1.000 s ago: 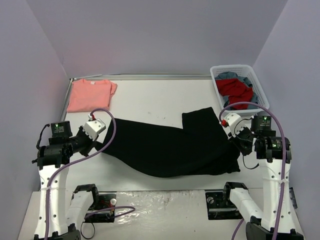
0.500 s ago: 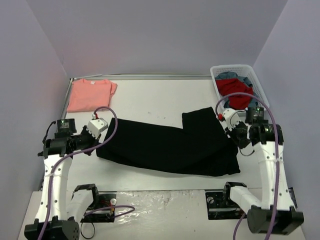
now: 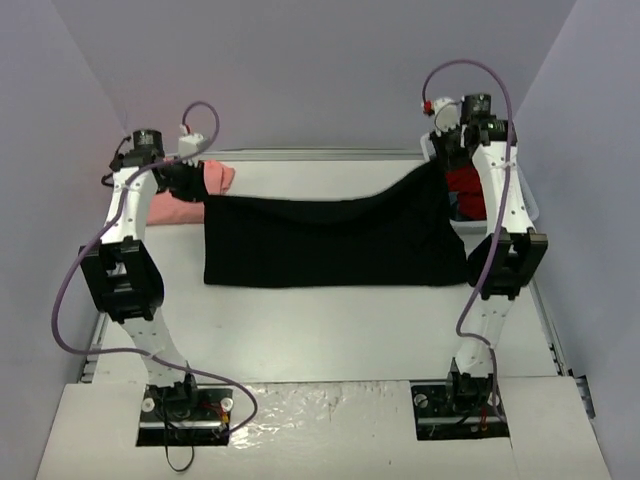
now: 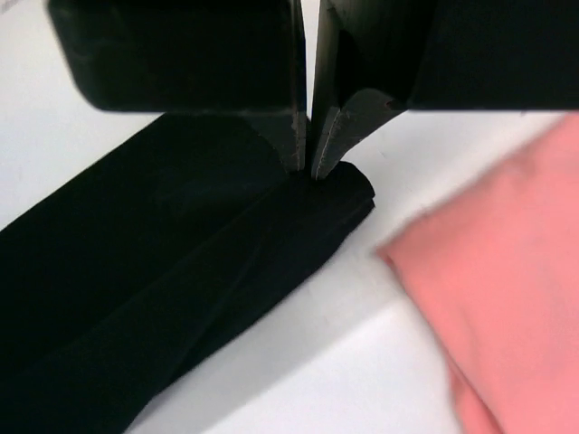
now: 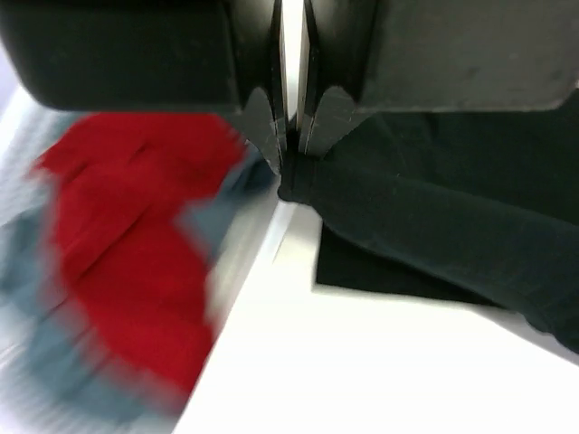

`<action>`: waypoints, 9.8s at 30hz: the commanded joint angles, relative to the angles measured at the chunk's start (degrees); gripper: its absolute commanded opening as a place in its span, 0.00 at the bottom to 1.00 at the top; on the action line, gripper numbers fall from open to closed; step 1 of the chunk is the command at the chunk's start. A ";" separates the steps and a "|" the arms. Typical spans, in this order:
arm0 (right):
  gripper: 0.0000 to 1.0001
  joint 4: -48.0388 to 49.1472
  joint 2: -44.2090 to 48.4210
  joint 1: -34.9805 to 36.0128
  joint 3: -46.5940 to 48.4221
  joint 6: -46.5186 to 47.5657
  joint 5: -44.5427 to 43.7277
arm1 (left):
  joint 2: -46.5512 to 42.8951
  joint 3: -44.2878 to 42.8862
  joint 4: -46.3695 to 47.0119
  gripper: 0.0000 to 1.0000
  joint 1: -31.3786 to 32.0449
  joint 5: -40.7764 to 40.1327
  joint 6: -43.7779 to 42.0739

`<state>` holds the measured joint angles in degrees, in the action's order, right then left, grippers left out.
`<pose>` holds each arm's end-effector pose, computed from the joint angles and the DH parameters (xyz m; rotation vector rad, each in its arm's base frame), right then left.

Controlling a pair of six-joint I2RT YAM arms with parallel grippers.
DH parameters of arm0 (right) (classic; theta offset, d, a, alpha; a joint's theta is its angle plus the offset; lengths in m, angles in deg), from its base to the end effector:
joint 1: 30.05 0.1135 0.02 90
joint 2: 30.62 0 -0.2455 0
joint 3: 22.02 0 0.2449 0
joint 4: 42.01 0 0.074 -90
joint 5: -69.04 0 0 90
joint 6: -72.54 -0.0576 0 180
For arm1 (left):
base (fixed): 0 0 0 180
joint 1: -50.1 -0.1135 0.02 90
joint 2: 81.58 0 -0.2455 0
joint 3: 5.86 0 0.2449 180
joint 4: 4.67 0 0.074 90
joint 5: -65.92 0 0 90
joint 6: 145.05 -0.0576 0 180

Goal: Fold and stack the t-shirts
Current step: Fold the flattened tshirt in 1/3 of the way, then grap the side of the flattened tshirt furthest away from the robot with both arms

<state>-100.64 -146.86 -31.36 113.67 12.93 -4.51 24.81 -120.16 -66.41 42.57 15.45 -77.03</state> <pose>0.4599 0.0058 0.3336 -0.7038 2.1073 0.0206 0.4031 0.0163 0.2871 0.5573 2.2491 -0.6083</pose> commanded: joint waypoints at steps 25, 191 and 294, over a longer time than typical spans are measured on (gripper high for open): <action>0.00 5.69 58.76 2.27 -15.88 -9.82 -9.24 | -56.72 9.42 1.58 0.02 -1.00 -9.30 10.28; 0.29 1.29 -6.01 6.92 -9.27 -4.55 -8.71 | 7.78 8.53 17.31 0.56 3.57 -4.37 12.75; 0.54 26.34 -45.82 5.96 30.63 -29.69 2.36 | 3.56 10.47 18.11 0.02 1.55 -4.11 12.13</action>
<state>-73.45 -191.47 -24.84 142.72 -15.64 -3.44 28.59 -108.27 -48.15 44.34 11.45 -64.02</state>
